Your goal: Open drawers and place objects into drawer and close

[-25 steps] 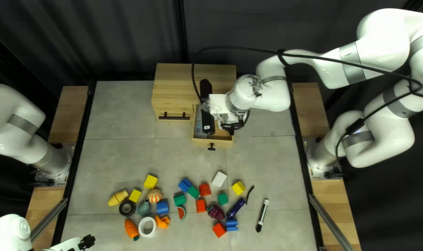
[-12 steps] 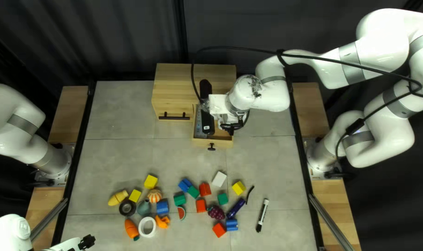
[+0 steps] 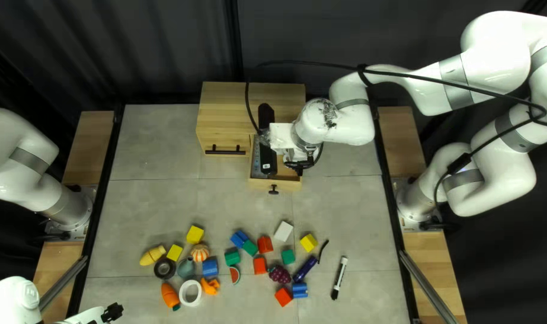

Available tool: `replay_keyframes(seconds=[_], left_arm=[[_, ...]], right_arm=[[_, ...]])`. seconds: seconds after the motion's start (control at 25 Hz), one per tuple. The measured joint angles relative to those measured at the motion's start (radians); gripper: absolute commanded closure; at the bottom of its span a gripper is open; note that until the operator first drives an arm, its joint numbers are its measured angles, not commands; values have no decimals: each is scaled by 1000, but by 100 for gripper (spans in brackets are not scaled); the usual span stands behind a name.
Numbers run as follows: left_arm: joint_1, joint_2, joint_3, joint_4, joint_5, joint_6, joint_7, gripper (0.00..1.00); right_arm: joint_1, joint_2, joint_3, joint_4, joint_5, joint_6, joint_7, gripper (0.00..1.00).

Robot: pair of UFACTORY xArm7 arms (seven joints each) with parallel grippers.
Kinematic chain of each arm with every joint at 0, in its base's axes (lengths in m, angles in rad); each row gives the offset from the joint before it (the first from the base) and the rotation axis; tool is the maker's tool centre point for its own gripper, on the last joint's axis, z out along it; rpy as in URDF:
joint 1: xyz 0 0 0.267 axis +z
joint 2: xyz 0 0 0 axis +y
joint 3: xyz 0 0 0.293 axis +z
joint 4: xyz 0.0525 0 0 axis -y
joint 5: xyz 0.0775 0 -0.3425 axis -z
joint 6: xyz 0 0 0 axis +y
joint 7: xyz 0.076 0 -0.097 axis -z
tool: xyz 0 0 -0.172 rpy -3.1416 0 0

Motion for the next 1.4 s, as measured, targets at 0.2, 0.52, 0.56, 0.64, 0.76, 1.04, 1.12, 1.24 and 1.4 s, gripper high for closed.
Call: replay_keyframes(seconds=[0.2,0.52,0.56,0.64,0.76,1.04,1.12,1.24,1.4], left_arm=[[0,0,0,0,0,0,0,0],[0,0,0,0,0,0,0,0],[0,0,0,0,0,0,0,0],[0,0,0,0,0,0,0,0],[0,0,0,0,0,0,0,0],[0,0,0,0,0,0,0,0],[0,0,0,0,0,0,0,0],[0,0,0,0,0,0,0,0],[0,0,0,0,0,0,0,0]], right_arm=[[-1,1,10,8,2,15,40,100],[3,8,15,11,4,0,52,100],[4,10,14,10,5,-7,47,100],[5,13,10,3,9,-24,33,100],[7,8,5,-12,14,-42,17,100],[12,-19,4,-25,22,-36,-2,100],[13,-22,4,-25,23,-32,-4,100],[15,-24,6,-27,25,-29,-2,100],[16,-29,11,-32,25,-26,8,100]])
